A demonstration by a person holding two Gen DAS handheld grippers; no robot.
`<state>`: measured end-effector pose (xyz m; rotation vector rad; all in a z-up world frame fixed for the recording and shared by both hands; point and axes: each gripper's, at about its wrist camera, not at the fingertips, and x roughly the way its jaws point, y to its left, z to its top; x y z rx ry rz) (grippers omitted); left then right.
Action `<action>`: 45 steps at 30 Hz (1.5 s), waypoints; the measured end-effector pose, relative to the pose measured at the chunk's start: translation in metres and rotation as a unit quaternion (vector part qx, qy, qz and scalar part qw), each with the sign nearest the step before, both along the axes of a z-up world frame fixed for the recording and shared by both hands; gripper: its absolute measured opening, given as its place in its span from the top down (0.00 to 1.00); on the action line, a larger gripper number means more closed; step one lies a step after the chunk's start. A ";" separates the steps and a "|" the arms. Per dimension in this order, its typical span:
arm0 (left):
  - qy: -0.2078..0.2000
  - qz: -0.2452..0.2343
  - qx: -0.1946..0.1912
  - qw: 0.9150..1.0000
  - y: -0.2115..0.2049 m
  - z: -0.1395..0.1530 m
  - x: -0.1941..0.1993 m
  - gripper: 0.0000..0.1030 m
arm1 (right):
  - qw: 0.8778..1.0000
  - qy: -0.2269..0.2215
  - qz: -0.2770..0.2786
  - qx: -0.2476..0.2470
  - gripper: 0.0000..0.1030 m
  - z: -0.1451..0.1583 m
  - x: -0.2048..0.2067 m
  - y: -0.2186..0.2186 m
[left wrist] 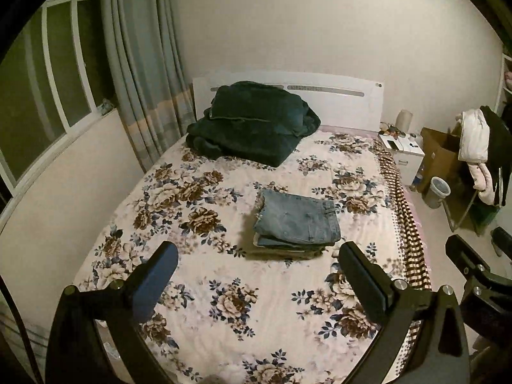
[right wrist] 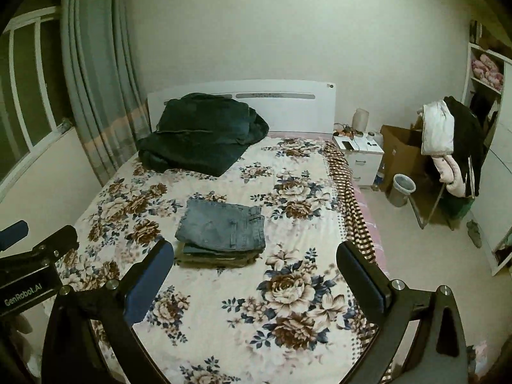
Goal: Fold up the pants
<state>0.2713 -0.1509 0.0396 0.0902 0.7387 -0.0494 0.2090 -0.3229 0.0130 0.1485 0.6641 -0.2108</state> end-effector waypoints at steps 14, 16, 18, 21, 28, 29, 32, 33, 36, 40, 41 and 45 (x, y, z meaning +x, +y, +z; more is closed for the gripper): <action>0.000 0.004 0.001 1.000 -0.004 0.001 -0.007 0.00 | 1.000 0.007 0.013 0.006 0.00 -0.005 0.006 0.000; -0.001 0.005 0.001 1.000 -0.004 0.001 -0.007 0.00 | 1.000 0.007 0.013 0.007 0.00 -0.005 0.006 0.000; 0.000 0.004 0.001 1.000 -0.004 0.001 -0.007 0.00 | 1.000 0.007 0.012 0.008 0.00 -0.006 0.005 0.000; 0.000 0.005 0.004 1.000 -0.004 0.002 -0.007 0.00 | 1.000 0.008 0.012 0.007 0.00 -0.005 0.005 0.000; -0.005 0.014 0.005 1.000 -0.004 0.004 -0.012 0.00 | 1.000 0.008 0.016 0.015 0.00 -0.010 -0.001 -0.001; -0.004 0.014 0.005 1.000 -0.004 0.004 -0.012 0.00 | 1.000 0.009 0.017 0.015 0.00 -0.011 -0.001 -0.002; -0.005 0.015 0.005 1.000 -0.003 0.005 -0.012 0.00 | 1.000 0.011 0.018 0.015 0.00 -0.013 -0.001 -0.002; -0.004 0.016 0.006 1.000 -0.002 0.005 -0.013 0.00 | 1.000 0.010 0.017 0.013 0.00 -0.013 -0.002 -0.003; -0.003 0.016 0.006 1.000 -0.002 0.006 -0.014 0.00 | 1.000 0.011 0.017 0.012 0.00 -0.015 -0.002 -0.002; -0.003 0.017 0.004 1.000 -0.002 0.007 -0.014 0.00 | 1.000 0.011 0.018 0.013 0.00 -0.014 -0.002 -0.002; -0.004 0.018 0.004 1.000 -0.001 0.006 -0.015 0.00 | 1.000 0.011 0.019 0.013 0.00 -0.015 -0.001 -0.001; -0.003 0.019 0.004 1.000 0.000 0.007 -0.016 0.00 | 1.000 0.013 0.025 0.013 0.00 -0.018 -0.001 0.003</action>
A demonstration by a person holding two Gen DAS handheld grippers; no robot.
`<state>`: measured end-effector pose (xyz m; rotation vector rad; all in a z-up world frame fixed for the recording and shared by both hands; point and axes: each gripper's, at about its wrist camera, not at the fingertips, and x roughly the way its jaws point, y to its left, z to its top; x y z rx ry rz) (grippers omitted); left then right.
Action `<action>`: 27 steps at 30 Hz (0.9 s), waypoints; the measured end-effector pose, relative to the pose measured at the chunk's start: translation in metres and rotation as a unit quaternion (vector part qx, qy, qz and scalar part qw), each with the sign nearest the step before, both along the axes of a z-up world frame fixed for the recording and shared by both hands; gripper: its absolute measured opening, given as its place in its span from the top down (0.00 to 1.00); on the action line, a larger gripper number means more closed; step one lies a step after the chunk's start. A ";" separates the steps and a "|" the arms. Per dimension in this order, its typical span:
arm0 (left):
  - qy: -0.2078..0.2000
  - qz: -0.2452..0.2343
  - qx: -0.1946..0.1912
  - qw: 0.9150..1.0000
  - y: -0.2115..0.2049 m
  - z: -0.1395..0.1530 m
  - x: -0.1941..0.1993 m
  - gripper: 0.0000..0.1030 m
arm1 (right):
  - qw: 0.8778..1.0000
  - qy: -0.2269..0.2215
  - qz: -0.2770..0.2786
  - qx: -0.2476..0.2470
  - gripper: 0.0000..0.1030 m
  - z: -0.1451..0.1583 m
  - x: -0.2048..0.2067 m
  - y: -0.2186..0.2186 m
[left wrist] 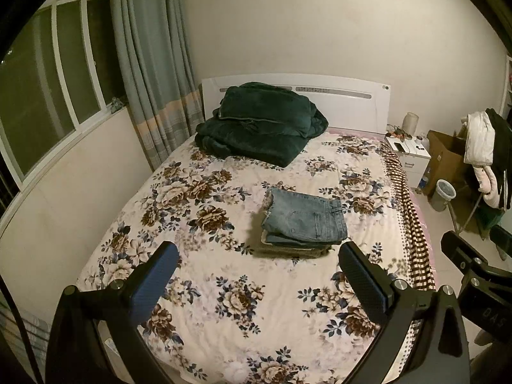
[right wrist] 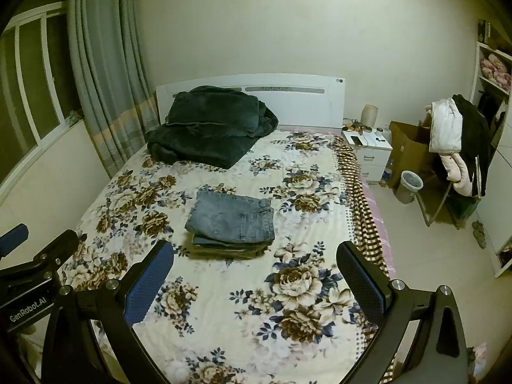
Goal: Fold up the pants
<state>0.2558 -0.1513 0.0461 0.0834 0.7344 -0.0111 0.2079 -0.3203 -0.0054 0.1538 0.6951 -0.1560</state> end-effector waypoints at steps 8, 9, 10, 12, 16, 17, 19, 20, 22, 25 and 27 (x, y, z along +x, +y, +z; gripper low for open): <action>0.003 0.003 -0.002 1.000 0.006 -0.002 -0.004 0.00 | 1.000 0.001 0.011 -0.004 0.00 0.001 0.008 0.008; 0.004 0.004 -0.003 1.000 0.006 -0.002 -0.005 0.00 | 1.000 0.002 0.010 -0.003 0.00 0.001 0.009 0.009; 0.003 0.004 -0.003 1.000 0.006 -0.002 -0.004 0.00 | 1.000 0.001 0.011 -0.003 0.00 0.002 0.010 0.009; 0.004 0.003 -0.003 1.000 0.007 -0.003 -0.004 0.00 | 1.000 0.002 0.011 -0.005 0.00 0.002 0.010 0.009; 0.004 0.003 -0.003 1.000 0.007 -0.002 -0.004 0.00 | 1.000 0.002 0.011 -0.004 0.00 0.003 0.012 0.010; 0.003 0.004 -0.003 1.000 0.007 -0.002 -0.005 0.00 | 1.000 0.001 0.010 -0.005 0.00 0.002 0.011 0.010; 0.003 0.004 -0.002 1.000 0.007 -0.002 -0.005 0.00 | 1.000 0.002 0.012 -0.005 0.00 0.005 0.018 0.010; 0.004 0.004 -0.003 1.000 0.007 -0.002 -0.005 0.00 | 1.000 0.002 0.012 -0.005 0.00 0.005 0.017 0.009; 0.002 0.004 -0.003 1.000 0.007 -0.002 -0.005 0.00 | 1.000 0.002 0.011 -0.003 0.00 0.004 0.016 0.009; 0.001 0.005 -0.003 1.000 0.009 -0.002 -0.005 0.00 | 1.000 0.001 0.011 -0.004 0.00 0.004 0.017 0.009; 0.001 0.005 -0.002 1.000 0.010 -0.002 -0.005 0.00 | 1.000 0.002 0.012 -0.005 0.00 0.004 0.019 0.010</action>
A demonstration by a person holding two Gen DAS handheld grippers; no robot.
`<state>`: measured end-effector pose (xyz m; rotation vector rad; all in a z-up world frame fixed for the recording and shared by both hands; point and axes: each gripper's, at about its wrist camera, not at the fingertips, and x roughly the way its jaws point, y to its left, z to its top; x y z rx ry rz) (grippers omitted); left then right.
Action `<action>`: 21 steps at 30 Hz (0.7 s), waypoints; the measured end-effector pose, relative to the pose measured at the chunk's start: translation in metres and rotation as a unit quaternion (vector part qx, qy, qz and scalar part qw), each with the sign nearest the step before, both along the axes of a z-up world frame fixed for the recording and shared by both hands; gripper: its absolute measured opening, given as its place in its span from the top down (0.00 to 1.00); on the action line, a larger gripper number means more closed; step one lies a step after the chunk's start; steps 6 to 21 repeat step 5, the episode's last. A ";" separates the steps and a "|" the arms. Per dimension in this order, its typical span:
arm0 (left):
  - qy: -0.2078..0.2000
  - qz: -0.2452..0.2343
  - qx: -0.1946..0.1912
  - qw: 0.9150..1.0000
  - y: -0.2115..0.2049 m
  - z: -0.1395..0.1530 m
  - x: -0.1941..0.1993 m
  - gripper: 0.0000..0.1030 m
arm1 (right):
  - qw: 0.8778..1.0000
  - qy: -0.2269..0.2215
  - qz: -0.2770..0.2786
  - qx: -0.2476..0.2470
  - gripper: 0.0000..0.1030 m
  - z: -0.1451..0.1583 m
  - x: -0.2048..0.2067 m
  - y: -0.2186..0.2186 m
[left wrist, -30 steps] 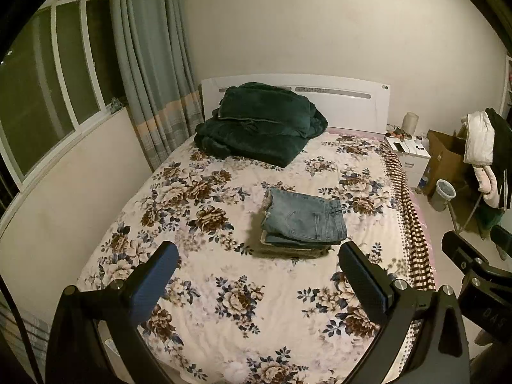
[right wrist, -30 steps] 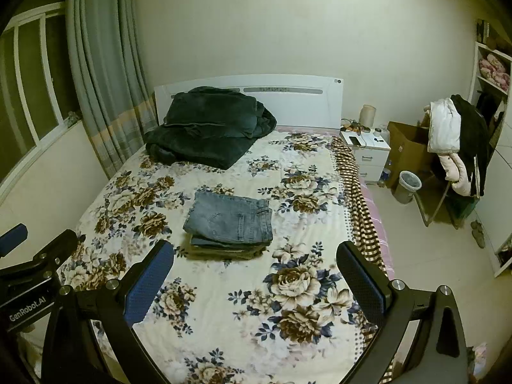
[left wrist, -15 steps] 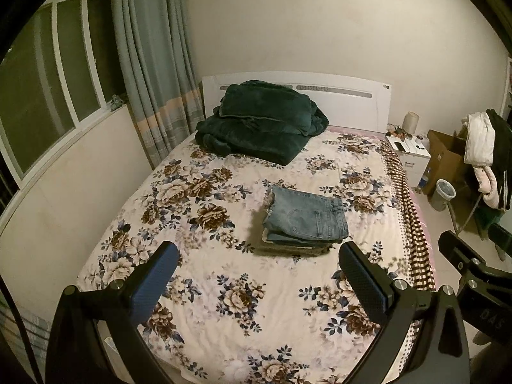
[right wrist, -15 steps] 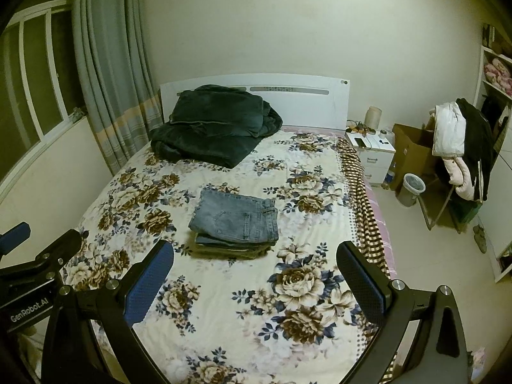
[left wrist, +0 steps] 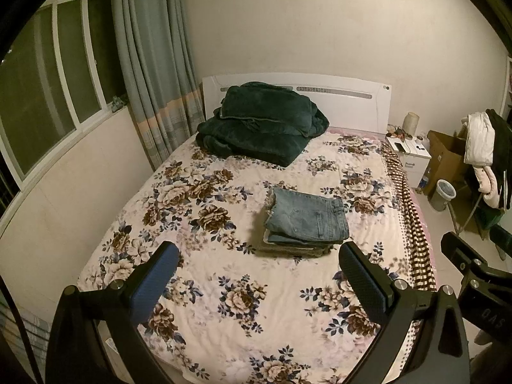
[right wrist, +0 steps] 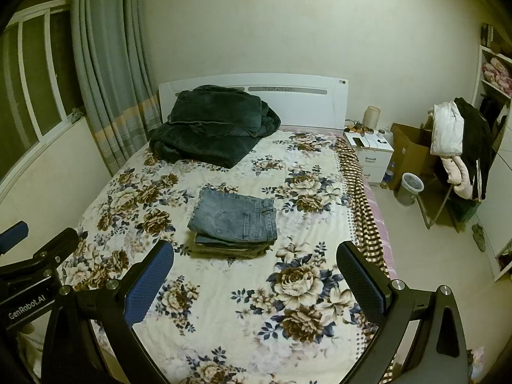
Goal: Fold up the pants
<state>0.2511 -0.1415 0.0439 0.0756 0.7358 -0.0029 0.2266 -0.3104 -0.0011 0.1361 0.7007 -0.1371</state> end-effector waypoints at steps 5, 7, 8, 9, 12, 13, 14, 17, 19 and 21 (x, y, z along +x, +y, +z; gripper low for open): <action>-0.003 -0.001 0.000 1.000 0.002 0.001 -0.001 0.00 | 1.000 0.000 0.002 -0.001 0.00 0.001 0.001 -0.001; -0.003 -0.001 0.000 1.000 0.002 0.001 -0.001 0.00 | 1.000 0.000 0.002 -0.001 0.00 0.001 0.001 -0.001; -0.003 -0.001 0.000 1.000 0.002 0.001 -0.001 0.00 | 1.000 0.000 0.002 -0.001 0.00 0.001 0.001 -0.001; -0.003 -0.001 0.000 1.000 0.002 0.001 -0.001 0.00 | 1.000 0.000 0.002 -0.001 0.00 0.001 0.001 -0.001; -0.003 -0.001 0.000 1.000 0.002 0.001 -0.001 0.00 | 1.000 0.000 0.002 -0.001 0.00 0.001 0.001 -0.001; -0.003 -0.001 0.000 1.000 0.002 0.001 -0.001 0.00 | 1.000 0.000 0.002 -0.001 0.00 0.001 0.001 -0.001; -0.003 -0.001 0.000 1.000 0.002 0.001 -0.001 0.00 | 1.000 0.000 0.002 -0.001 0.00 0.001 0.001 -0.001; -0.003 -0.001 0.000 1.000 0.002 0.001 -0.001 0.00 | 1.000 0.000 0.002 -0.001 0.00 0.001 0.001 -0.001; -0.003 -0.001 0.000 1.000 0.002 0.001 -0.001 0.00 | 1.000 0.000 0.002 -0.001 0.00 0.001 0.001 -0.001; -0.003 -0.001 0.000 1.000 0.002 0.001 -0.001 0.00 | 1.000 0.000 0.002 -0.001 0.00 0.001 0.001 -0.001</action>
